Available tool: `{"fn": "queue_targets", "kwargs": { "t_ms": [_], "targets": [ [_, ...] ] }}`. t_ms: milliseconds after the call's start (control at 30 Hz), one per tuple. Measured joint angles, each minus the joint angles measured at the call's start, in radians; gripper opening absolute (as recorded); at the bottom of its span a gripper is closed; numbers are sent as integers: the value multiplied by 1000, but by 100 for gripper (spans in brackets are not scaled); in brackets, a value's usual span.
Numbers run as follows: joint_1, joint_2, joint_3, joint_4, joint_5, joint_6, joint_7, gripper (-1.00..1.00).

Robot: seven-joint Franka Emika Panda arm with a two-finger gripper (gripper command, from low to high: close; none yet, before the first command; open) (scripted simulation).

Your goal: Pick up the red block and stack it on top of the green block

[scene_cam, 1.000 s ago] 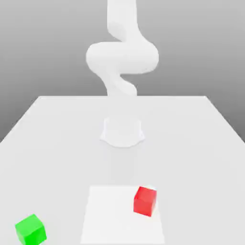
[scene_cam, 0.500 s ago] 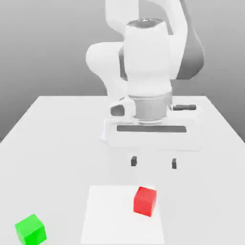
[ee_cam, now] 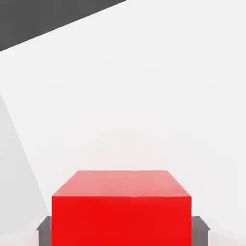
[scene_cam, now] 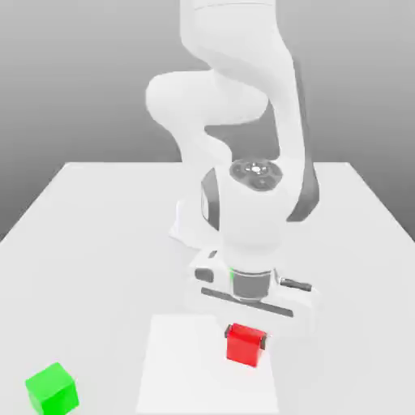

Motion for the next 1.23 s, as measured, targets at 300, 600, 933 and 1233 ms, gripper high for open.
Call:
{"fn": "queue_targets", "kwargs": {
  "t_ms": [300,600,933,1233],
  "targets": [
    [-9,-187,19,-27,40,-160,-30,-100],
    [-186,-148,-57,141,39,-290,-311,-100],
    [-381,-45,-153,366,98,-415,-721,-100],
    [-432,116,-141,407,143,-297,-809,100]
  ]
}}
